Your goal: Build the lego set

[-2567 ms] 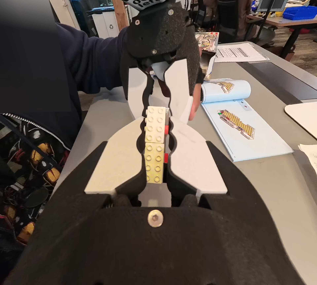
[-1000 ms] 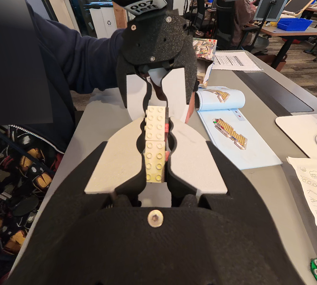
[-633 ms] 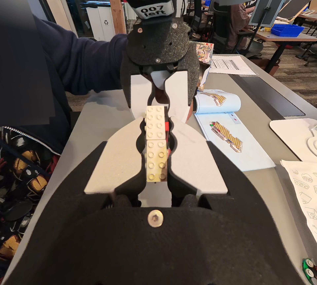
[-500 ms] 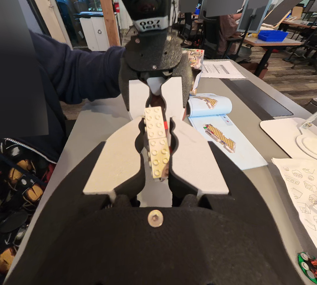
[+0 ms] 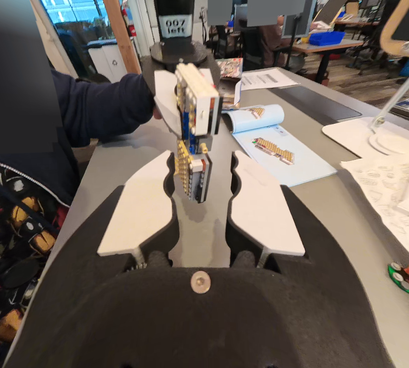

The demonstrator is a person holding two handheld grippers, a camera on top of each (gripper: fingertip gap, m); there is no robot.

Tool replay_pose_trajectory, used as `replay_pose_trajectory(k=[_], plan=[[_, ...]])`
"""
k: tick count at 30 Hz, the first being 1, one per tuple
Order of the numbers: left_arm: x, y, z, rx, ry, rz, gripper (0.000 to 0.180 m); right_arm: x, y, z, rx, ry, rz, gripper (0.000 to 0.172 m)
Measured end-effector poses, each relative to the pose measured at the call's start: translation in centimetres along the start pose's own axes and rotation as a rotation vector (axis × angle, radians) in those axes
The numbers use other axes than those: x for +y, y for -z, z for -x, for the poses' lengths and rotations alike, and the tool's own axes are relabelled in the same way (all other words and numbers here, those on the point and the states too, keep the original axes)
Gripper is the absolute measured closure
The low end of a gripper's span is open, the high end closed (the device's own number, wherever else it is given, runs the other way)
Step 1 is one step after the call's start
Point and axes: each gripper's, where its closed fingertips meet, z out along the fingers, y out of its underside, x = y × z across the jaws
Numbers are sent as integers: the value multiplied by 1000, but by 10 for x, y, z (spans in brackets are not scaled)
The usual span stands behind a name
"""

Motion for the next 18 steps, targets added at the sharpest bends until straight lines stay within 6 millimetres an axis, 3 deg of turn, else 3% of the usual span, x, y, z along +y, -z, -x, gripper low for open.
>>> replay_pose_trajectory(k=[9, 18], plan=[[-3, 5, -15, 50, -58, -48, 162, 11, -22, 21, -58, 136, 116, 133], [-4, 10, -24, 159, -31, -122, 162, -3, -28, 33, -109, 149, 101, 140]])
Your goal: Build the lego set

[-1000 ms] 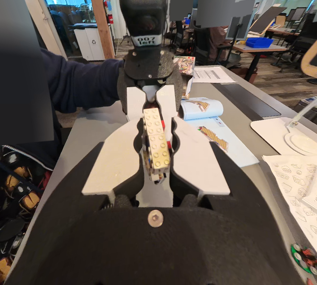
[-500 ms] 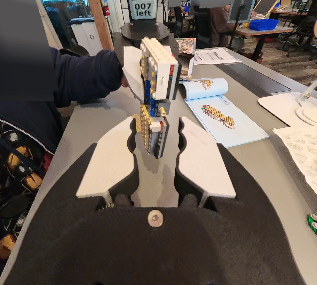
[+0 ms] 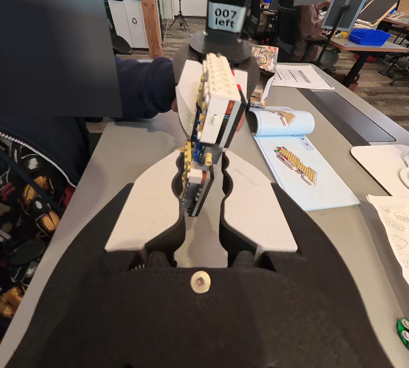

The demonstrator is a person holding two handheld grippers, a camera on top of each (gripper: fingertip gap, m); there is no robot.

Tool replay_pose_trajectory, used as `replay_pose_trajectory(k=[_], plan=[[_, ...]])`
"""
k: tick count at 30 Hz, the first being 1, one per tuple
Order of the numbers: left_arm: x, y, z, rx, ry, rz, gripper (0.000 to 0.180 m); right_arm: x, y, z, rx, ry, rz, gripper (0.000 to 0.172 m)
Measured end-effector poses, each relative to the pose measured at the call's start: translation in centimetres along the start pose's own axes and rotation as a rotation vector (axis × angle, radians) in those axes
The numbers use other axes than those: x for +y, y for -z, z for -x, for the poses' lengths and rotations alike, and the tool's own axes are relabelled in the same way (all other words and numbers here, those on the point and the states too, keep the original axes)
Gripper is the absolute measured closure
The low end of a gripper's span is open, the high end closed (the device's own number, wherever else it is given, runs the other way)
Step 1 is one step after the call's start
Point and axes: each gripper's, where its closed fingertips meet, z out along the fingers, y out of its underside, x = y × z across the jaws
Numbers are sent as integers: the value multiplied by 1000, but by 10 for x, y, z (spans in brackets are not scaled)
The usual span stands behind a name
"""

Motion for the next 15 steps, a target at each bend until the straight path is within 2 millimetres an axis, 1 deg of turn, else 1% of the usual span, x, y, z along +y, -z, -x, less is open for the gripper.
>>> replay_pose_trajectory(k=[6, 15], plan=[[-7, 3, -5, 88, 36, -105, 162, -7, -1, 6, 3, 11, -22, 139], [-7, 0, -6, 95, 47, -97, 162, -5, 1, 6, 23, 25, 3, 140]])
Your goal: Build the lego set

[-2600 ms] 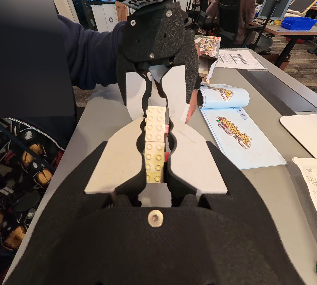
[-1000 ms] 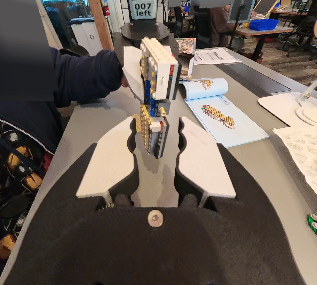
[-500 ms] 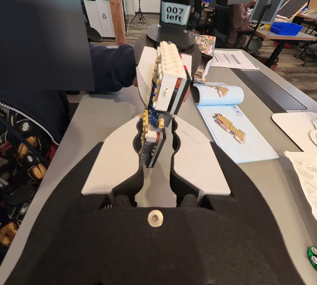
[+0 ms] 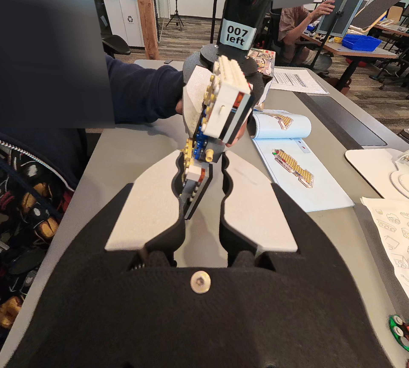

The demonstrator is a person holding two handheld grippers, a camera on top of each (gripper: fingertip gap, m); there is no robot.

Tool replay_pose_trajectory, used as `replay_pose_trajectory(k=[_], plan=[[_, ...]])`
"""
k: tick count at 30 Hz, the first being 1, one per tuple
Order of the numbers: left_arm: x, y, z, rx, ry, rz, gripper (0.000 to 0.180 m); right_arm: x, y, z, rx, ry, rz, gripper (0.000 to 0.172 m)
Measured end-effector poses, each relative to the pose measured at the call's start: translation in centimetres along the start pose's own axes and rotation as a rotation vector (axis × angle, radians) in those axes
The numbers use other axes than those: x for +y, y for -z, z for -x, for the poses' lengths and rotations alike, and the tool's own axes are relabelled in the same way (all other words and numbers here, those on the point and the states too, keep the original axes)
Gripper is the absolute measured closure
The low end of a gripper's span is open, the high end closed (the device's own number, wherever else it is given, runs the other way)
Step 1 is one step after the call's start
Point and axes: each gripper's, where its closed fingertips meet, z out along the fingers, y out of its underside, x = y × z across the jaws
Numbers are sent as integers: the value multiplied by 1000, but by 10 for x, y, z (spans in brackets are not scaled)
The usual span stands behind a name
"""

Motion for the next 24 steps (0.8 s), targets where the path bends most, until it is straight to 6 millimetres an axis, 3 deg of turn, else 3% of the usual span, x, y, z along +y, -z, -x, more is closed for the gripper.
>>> replay_pose_trajectory(k=[24], plan=[[1, -1, 7, -58, 61, 11, 162, 7, -5, -5, 10, 15, -22, 141]])
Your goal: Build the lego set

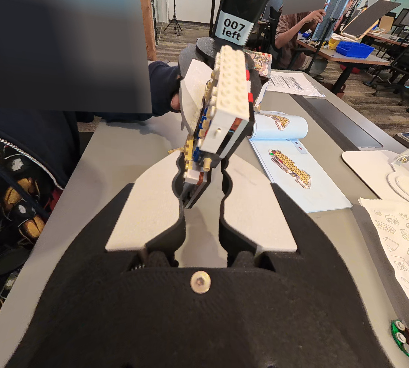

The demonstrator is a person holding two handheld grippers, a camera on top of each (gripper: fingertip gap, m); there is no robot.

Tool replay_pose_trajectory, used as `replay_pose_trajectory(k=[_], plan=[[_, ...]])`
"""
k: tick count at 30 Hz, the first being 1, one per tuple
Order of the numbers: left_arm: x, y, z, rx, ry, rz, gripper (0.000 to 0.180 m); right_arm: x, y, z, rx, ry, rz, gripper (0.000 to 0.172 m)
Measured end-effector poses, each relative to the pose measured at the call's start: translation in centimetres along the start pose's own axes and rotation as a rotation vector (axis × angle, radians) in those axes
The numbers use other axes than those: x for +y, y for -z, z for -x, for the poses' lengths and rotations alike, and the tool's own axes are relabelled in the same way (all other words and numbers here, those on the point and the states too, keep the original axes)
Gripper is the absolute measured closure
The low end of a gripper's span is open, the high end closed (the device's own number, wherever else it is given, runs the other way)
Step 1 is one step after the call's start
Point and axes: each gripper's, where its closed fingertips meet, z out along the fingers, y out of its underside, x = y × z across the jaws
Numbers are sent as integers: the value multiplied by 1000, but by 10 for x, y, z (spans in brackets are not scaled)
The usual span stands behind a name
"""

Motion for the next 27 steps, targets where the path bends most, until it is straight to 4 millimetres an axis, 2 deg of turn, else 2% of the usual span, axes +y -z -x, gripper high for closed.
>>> replay_pose_trajectory(k=[17, 27], plan=[[-4, 1, -2, -6, -17, 2, 162, -2, -1, 1, 2, 13, -32, 145], [-7, 1, -3, -44, -89, 39, 161, -4, -2, 1, 10, 31, -45, 148]])
